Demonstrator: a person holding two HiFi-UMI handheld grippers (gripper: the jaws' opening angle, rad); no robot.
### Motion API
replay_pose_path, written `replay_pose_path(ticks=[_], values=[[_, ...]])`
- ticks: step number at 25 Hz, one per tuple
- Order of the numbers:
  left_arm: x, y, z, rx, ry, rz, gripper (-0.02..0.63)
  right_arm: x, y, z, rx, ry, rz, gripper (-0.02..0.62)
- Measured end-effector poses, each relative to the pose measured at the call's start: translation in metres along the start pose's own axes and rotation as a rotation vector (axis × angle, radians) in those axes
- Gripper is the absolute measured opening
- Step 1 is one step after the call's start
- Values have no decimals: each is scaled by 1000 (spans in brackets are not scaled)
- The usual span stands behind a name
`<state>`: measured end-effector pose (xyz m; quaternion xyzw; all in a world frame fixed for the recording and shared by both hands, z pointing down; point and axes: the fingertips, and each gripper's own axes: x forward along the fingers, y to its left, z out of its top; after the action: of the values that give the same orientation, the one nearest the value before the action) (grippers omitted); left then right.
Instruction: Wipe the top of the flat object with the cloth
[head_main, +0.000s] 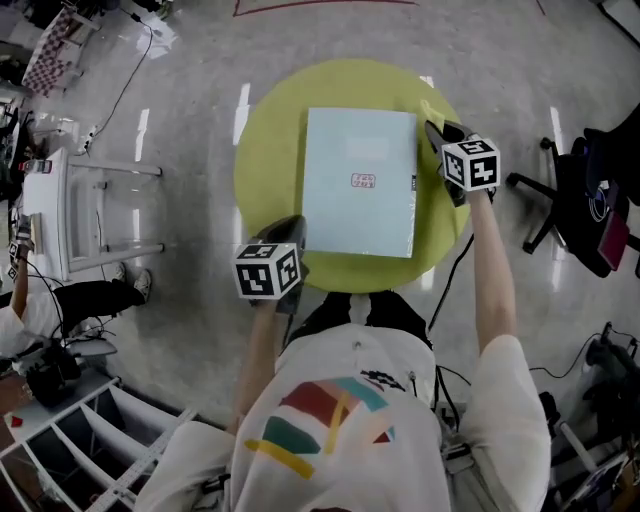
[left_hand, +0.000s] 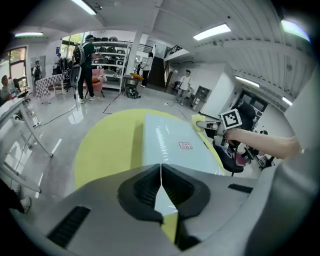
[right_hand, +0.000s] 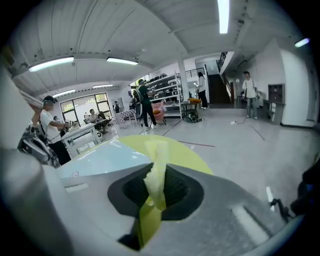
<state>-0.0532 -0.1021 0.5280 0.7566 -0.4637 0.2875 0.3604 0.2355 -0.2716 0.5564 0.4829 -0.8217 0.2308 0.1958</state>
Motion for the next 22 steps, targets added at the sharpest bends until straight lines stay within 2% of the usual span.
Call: replay_pose_path(ticks=[4,7,13,19,22], values=[[9,-10,-11,47,49,25,17,17,-8,-4,97,0,51,26],[14,-16,-18,74,73,32,16,21,-9,-12,129,19,84,26],[21,-17,-25,60,85,35,15,25,4,-16,140,35,179,26],[24,-19,-34,85,114,33,15,16,13,-33,147,57,201,26],[23,-22,-33,92,96,21,15,4,23,-45,124,83,222,26]])
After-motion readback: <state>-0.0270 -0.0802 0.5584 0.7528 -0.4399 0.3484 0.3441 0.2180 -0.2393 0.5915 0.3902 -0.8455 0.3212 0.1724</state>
